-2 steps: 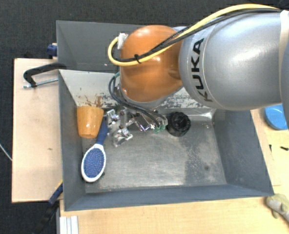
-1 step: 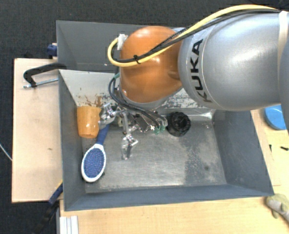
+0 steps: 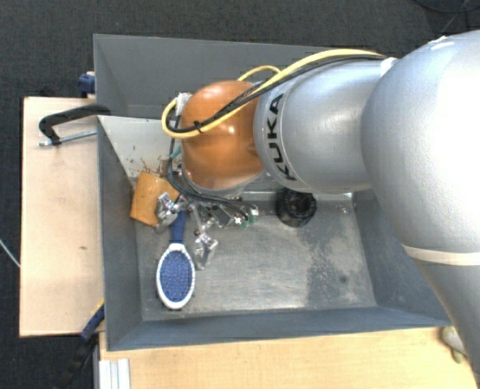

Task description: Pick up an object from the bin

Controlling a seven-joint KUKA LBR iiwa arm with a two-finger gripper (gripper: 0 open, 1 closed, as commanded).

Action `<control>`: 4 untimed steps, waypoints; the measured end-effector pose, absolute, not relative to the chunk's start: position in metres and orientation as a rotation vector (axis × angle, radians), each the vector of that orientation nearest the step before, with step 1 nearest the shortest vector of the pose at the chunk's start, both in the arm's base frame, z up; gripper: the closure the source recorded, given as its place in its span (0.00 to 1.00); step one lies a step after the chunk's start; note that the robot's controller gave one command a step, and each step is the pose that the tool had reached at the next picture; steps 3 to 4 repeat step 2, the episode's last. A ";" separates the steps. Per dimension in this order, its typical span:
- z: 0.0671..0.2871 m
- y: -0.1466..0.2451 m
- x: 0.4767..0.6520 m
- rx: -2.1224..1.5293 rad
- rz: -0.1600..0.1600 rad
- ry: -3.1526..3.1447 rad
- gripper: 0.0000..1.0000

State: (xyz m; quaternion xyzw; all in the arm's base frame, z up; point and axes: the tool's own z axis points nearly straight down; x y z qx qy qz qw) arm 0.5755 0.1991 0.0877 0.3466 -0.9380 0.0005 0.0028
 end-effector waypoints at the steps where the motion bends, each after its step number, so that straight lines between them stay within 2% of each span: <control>1: 0.089 0.200 0.576 1.089 -0.001 -2.948 1.00; 2: 0.243 0.193 0.577 1.337 0.001 -2.859 1.00; 4: 0.243 0.193 0.577 1.337 0.001 -2.859 1.00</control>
Offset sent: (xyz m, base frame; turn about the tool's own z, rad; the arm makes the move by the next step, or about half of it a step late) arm 0.0000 0.0000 0.0000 0.0000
